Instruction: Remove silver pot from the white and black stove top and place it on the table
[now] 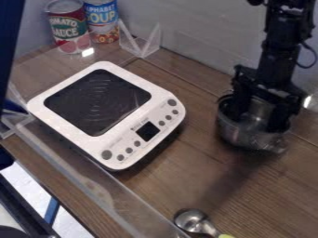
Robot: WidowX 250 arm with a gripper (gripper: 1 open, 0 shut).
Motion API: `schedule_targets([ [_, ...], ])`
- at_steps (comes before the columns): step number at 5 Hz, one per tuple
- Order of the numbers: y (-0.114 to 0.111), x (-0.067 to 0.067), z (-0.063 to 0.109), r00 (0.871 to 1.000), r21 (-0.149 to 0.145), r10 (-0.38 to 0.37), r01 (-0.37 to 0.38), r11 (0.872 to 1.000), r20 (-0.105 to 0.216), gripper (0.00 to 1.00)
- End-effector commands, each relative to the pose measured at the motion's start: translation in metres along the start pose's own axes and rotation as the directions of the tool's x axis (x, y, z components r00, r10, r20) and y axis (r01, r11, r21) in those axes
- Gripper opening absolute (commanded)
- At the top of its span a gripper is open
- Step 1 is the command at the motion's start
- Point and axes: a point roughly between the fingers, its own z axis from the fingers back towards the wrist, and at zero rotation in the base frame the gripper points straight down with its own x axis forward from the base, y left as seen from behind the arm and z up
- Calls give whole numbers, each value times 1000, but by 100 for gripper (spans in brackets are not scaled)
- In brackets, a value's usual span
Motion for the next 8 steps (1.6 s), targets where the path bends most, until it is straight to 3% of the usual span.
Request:
schedule_targets([
  [1,3,14,15,997,9,20,-20,1000,68,100],
  [3,17,25,13,993,3,90,-91,996,76,100],
  [5,-2,17,13,992,0,96,-97,995,83,100],
  [6,3,11,17,992,-1,93,-94,996,85,100],
  [7,9,5,21,992,-3,91,-92,996,85,0],
  [8,13,7,30,993,-1,83,-83,997,84,0],
])
